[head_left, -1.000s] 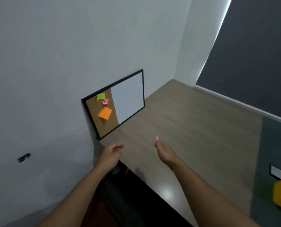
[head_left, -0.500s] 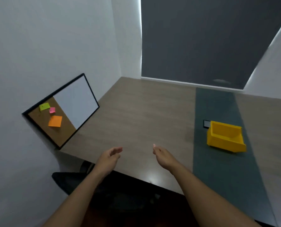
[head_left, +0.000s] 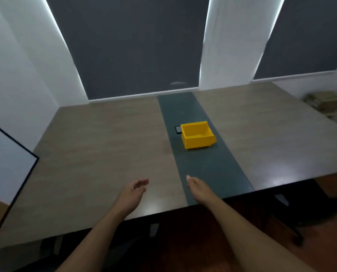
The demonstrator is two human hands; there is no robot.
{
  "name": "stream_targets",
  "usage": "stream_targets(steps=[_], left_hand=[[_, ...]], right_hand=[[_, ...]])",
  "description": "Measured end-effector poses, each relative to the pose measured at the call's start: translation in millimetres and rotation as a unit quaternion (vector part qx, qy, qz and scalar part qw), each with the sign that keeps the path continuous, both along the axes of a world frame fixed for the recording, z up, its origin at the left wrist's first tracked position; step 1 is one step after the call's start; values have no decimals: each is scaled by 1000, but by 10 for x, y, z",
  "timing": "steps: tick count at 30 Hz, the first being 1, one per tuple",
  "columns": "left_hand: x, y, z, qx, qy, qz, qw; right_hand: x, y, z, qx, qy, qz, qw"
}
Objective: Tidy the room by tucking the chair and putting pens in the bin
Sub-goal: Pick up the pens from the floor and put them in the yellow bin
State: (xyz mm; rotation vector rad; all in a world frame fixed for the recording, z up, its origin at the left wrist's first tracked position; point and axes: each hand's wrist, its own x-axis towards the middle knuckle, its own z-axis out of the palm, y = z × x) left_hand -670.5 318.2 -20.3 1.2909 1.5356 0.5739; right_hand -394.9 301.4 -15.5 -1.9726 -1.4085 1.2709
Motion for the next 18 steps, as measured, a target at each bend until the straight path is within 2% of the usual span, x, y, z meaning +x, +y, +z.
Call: stream_targets(steps=[10,18], left_hand=[[1075,-328,-299,-36,0,-167,985],[2385,-814,-205,-23,14,-327,944]], right_hand=[[846,-1274,-171,-34,3,-146,989],[1790,-2554,-355,-42,25,-305,951]])
